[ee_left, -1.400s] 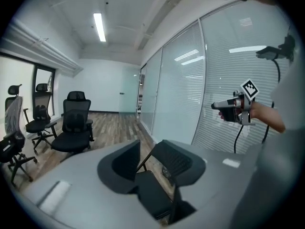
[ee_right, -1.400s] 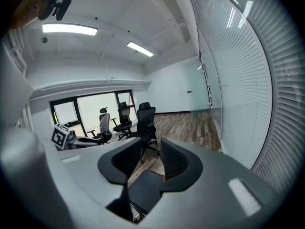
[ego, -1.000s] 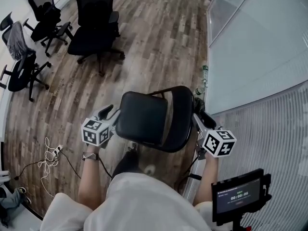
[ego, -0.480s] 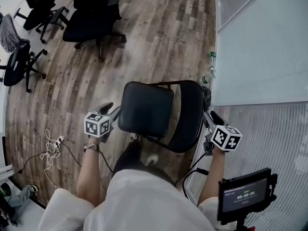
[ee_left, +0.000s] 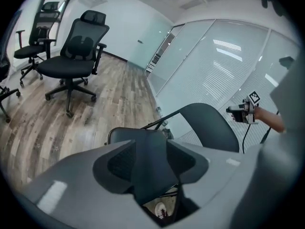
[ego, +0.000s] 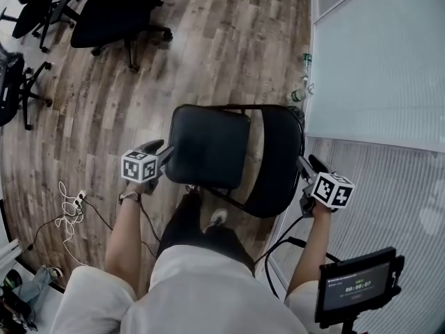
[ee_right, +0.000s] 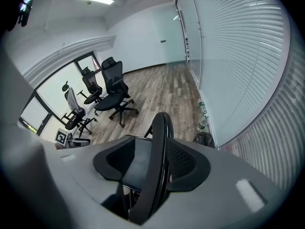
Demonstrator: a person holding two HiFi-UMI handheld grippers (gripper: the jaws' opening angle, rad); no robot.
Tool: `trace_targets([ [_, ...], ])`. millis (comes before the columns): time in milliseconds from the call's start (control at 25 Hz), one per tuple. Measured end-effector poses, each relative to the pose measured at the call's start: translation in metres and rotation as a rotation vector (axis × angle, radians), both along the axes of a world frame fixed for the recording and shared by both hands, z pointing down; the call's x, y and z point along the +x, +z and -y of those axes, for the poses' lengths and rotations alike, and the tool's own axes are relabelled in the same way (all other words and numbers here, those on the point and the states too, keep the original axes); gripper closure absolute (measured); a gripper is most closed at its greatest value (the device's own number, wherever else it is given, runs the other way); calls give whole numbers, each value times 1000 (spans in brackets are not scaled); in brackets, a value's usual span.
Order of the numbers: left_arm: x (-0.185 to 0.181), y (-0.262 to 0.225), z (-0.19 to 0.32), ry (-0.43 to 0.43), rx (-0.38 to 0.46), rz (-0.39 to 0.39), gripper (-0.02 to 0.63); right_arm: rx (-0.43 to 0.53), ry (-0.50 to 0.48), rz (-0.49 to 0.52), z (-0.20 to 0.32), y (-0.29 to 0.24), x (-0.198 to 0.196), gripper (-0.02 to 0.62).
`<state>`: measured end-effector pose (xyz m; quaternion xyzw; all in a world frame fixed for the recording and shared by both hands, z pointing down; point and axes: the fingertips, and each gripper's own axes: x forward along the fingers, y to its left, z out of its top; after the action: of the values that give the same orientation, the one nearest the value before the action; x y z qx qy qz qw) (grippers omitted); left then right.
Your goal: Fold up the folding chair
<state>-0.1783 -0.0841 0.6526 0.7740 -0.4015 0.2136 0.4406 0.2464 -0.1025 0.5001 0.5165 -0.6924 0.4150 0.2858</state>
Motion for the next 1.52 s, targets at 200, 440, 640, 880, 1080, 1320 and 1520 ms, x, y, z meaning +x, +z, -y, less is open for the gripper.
trace_targets([
  [200,-14,28,6,-4,-66,-40,402,-39,-26,-16,5,10,-4,372],
  [440,-21,69,-5,-16,-155,-75,397,-44,-30,-19,3,22,9,367],
  [640,-17,96,-10,-29,-189,-86,393,-35,-51,44,-2,27,13,367],
  [880,-12,156,-30,-73,-269,-119,381,-47,-113,73,-17,45,11,370],
  [1080,-21,179,-44,-52,-322,-136,368,-48,-144,59,-17,34,5,374],
  [1320,-25,189,-40,-29,-309,-188,350,-79,-173,63,-20,36,3,380],
  [1520,-26,206,-26,-50,-288,-215,318,-75,-172,133,-19,42,3,380],
])
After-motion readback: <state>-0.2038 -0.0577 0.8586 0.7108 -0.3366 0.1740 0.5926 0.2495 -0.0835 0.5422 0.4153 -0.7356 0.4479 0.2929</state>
